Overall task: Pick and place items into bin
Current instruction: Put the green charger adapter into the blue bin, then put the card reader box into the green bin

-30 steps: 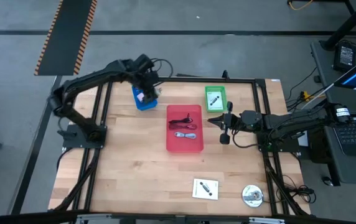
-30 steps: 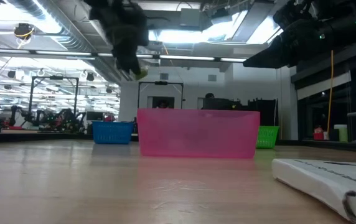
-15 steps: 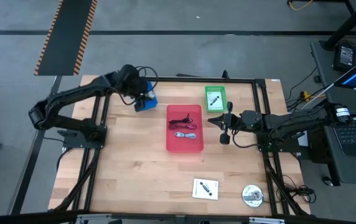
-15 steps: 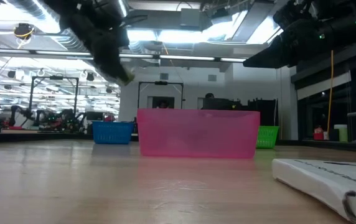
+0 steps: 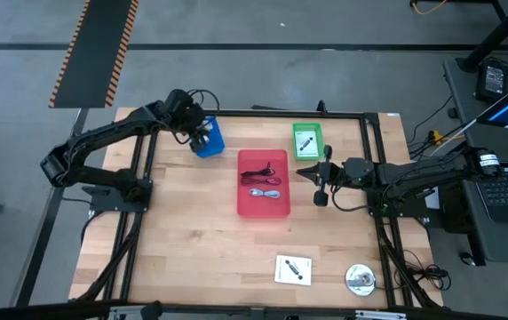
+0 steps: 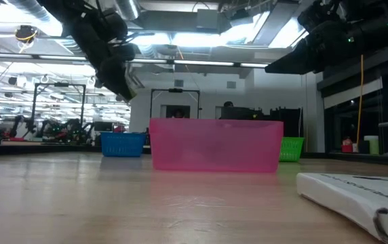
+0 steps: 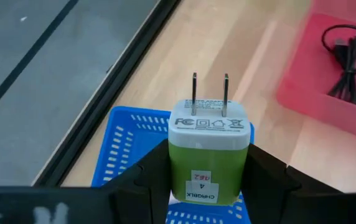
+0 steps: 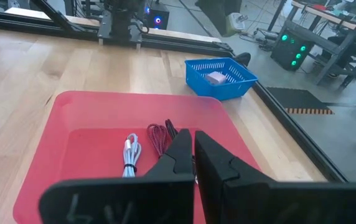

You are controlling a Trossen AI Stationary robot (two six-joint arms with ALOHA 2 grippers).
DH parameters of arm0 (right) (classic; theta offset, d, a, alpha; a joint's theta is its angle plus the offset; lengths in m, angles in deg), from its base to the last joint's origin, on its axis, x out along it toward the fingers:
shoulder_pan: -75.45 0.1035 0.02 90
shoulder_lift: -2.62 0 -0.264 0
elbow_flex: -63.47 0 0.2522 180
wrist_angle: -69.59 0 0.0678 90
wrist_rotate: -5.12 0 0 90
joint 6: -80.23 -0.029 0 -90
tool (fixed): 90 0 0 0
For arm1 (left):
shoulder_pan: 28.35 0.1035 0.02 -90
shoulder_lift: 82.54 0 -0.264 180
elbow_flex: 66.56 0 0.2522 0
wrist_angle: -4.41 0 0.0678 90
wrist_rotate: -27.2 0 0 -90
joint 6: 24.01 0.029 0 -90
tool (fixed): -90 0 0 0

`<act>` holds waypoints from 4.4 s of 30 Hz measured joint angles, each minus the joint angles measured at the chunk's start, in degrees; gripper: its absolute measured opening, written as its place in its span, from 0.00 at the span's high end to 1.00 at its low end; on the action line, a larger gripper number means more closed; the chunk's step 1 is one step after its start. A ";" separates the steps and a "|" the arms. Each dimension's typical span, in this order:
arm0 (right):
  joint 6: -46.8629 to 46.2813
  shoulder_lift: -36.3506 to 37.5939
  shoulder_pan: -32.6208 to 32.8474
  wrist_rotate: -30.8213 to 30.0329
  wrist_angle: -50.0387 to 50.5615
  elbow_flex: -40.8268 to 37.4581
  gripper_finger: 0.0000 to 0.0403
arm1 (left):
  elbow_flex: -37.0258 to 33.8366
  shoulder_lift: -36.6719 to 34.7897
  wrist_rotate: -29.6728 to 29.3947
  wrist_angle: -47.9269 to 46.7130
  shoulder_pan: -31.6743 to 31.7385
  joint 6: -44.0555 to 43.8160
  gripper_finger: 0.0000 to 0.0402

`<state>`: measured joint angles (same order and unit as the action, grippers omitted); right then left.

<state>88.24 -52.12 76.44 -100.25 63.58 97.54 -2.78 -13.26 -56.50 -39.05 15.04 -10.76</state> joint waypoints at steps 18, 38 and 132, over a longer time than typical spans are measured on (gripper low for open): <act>0.00 0.00 0.00 0.00 -0.02 0.00 1.00 | 0.00 11.30 -5.83 1.37 0.22 -3.54 0.64; 0.00 0.00 -0.01 -0.01 -0.02 0.00 1.00 | 0.00 17.46 -10.40 2.78 0.22 -2.71 0.48; -26.70 0.00 2.34 0.37 6.77 0.02 1.00 | 0.00 29.24 -11.67 48.10 -62.59 -20.00 0.56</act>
<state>61.55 -52.12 78.78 -99.89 70.36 97.57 -2.78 15.98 -68.17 9.04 -47.55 -30.76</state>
